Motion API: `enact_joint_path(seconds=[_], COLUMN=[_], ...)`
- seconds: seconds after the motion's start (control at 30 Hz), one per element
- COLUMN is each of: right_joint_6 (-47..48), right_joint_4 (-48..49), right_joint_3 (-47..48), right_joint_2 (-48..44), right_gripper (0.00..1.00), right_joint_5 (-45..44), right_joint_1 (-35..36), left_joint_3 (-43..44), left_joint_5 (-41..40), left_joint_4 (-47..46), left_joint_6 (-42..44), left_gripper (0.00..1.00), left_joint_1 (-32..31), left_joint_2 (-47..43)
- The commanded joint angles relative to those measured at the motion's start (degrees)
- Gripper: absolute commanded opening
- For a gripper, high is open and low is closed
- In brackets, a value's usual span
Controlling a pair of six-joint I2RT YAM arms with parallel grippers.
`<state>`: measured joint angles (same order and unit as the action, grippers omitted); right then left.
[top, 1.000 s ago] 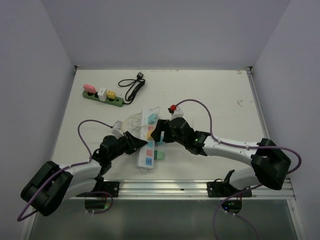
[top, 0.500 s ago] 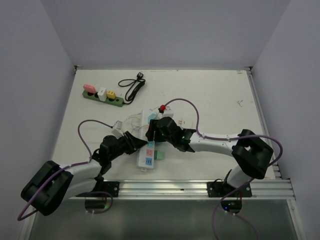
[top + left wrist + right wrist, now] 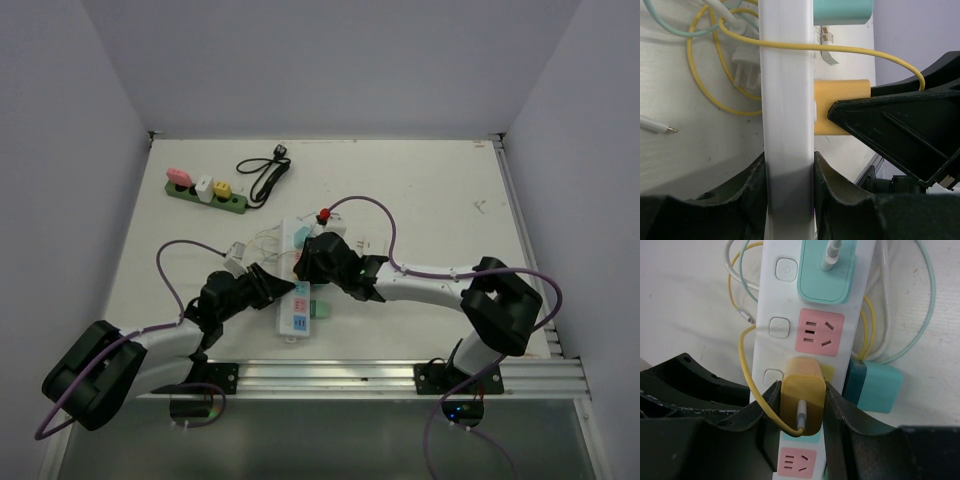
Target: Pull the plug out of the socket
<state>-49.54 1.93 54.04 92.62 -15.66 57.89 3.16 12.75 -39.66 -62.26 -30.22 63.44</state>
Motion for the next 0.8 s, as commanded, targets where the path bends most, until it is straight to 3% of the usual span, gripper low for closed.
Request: enact_joint_path(seconds=[0.0,0.3,0.77], right_joint_6=[-1.79,-2.93,-3.11], right_joint_4=[-1.23,-6.67,-12.12], right_joint_3=[3.96,5.99,9.32], right_joint_2=[-2.70,-5.69,-7.37], right_gripper=[0.00,0.00,0.00], right_joint_5=[-2.00,-3.76,-6.57], right_joint_1=[0.73,0.74,0.82], left_joint_3=[1.50,0.97,-2.54], left_joint_5=[-3.87,-8.44,-11.87], left_joint_4=[-1.31,5.91,-0.50], left_joint_6=[-0.14,-3.04,-5.33], left_gripper=[0.00,0.00,0.00], left_joint_1=[-0.19,-0.63,-0.81], left_joint_2=[-0.16,1.33,11.08])
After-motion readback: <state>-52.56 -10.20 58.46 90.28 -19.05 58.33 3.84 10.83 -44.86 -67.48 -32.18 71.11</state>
